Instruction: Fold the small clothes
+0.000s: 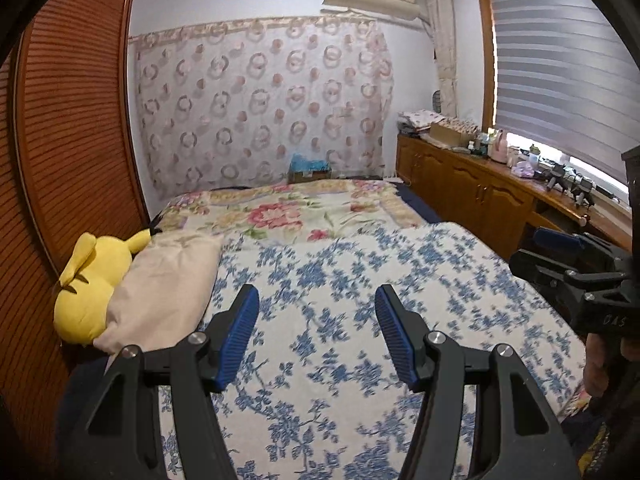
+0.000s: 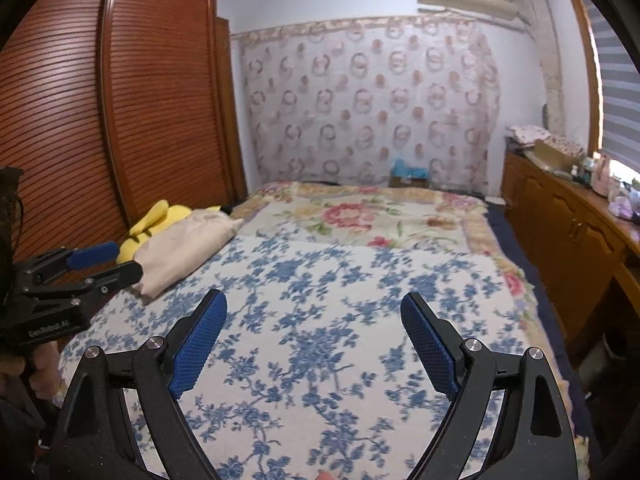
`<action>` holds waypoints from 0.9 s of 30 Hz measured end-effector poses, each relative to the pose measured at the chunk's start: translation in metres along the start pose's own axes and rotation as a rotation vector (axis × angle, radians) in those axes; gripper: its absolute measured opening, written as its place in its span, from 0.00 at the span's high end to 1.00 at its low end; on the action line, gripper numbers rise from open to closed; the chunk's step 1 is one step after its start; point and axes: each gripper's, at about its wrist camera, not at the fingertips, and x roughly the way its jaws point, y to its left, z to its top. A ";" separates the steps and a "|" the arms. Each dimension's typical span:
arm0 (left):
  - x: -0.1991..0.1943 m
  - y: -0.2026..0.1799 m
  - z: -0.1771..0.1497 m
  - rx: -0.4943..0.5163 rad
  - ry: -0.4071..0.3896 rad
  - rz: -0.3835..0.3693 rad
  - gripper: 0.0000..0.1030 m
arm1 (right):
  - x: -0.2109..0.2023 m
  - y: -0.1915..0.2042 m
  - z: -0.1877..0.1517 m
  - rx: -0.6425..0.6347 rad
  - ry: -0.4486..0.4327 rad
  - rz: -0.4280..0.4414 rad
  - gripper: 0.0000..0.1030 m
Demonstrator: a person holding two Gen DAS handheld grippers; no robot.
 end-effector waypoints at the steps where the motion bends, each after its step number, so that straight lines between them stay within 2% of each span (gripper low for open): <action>1: -0.003 -0.002 0.002 0.002 -0.004 -0.001 0.42 | -0.003 -0.001 0.001 0.004 -0.006 -0.004 0.12; 5: -0.018 -0.008 0.013 -0.007 -0.034 -0.007 0.42 | -0.022 -0.006 0.007 0.023 -0.042 -0.019 0.12; 15: -0.055 -0.001 0.026 -0.020 -0.107 0.054 0.42 | -0.056 -0.001 0.023 0.028 -0.119 -0.048 0.12; 27: -0.064 0.007 0.022 -0.026 -0.120 0.078 0.42 | -0.064 0.007 0.028 0.014 -0.152 -0.079 0.12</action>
